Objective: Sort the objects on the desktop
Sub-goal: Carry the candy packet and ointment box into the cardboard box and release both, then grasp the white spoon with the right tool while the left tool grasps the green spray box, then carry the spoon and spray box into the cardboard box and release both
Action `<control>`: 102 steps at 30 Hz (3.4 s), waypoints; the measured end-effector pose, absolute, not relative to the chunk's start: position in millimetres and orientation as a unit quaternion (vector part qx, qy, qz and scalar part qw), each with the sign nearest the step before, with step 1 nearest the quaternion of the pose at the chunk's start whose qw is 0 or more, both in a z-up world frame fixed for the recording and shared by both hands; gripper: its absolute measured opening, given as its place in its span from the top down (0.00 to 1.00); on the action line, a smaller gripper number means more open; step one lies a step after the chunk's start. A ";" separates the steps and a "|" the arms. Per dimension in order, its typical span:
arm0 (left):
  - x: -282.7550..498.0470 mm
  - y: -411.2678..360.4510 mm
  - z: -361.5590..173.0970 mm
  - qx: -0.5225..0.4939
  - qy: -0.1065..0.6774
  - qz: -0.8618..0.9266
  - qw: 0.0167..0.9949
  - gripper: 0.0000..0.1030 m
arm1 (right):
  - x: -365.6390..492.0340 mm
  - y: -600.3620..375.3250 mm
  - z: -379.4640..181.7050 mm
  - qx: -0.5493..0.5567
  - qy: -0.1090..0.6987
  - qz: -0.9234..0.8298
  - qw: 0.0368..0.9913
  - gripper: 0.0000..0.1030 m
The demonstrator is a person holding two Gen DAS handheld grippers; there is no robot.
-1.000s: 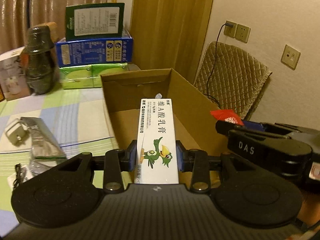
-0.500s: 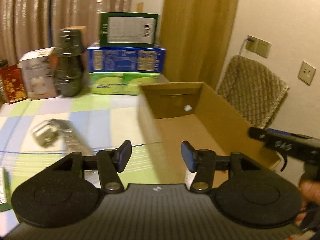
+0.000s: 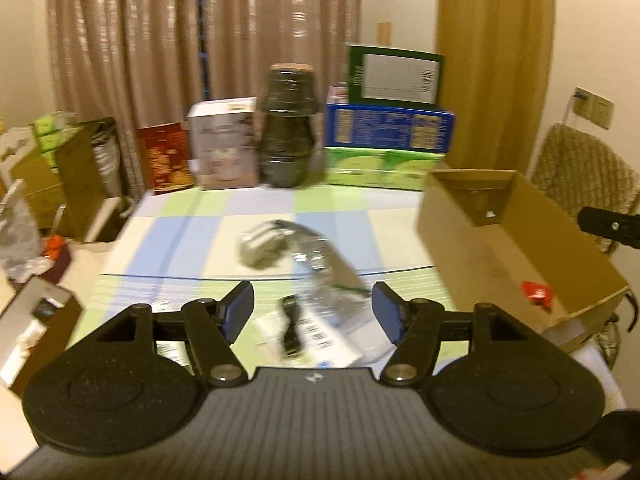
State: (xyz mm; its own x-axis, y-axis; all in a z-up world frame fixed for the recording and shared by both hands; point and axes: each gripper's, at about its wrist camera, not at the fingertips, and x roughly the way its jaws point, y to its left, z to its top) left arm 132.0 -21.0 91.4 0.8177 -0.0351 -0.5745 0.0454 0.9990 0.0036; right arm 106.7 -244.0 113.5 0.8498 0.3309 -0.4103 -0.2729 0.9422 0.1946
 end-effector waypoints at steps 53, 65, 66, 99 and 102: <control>183.2 137.5 -53.9 -0.044 0.384 0.071 0.919 0.21 | 170.8 -19.4 -83.6 -0.103 0.354 0.317 0.874 0.71; 214.7 128.7 -78.2 -0.022 0.407 0.077 0.910 0.46 | 167.5 -21.4 -83.0 -0.111 0.354 0.322 0.871 0.71; 212.6 127.7 -77.5 -0.019 0.407 0.077 0.910 0.49 | 166.2 -23.0 -82.1 -0.110 0.357 0.322 0.870 0.71; 73.5 61.7 -72.7 -0.044 0.410 0.019 0.911 0.49 | 81.0 -92.3 -75.9 -0.116 0.362 0.302 0.874 0.62; 75.6 63.0 -75.1 -0.047 0.410 0.019 0.911 0.48 | 79.2 -89.5 -75.3 -0.124 0.358 0.303 0.874 0.71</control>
State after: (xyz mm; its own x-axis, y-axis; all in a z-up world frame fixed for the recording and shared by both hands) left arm 75.6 63.0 -75.1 0.6627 -0.0035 -0.7489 -0.0729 0.9949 -0.0691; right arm 79.2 -89.5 -75.3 0.5603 0.4414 -0.7009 -0.6195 0.7850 -0.0008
